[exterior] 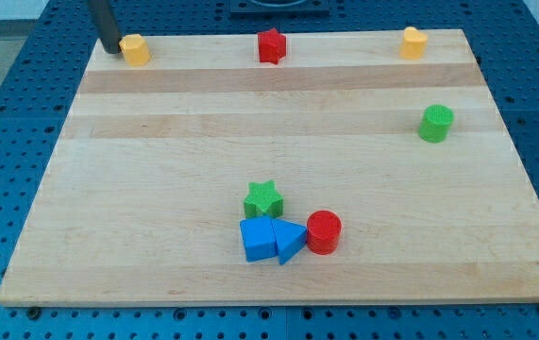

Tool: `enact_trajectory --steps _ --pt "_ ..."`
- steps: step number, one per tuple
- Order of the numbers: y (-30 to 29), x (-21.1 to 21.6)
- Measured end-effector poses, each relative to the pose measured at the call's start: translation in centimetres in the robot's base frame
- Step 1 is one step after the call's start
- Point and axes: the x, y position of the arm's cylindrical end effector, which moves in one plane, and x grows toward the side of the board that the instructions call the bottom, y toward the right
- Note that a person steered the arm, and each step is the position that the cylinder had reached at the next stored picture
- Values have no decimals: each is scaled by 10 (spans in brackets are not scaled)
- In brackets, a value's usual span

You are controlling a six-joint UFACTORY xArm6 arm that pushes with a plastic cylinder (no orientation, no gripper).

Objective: Slide the hexagon to the left of the green star

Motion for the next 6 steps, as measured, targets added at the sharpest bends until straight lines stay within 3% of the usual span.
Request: enact_trajectory --steps 2,4,6 --pt "50 1" --pt "81 44" --pt "134 49"
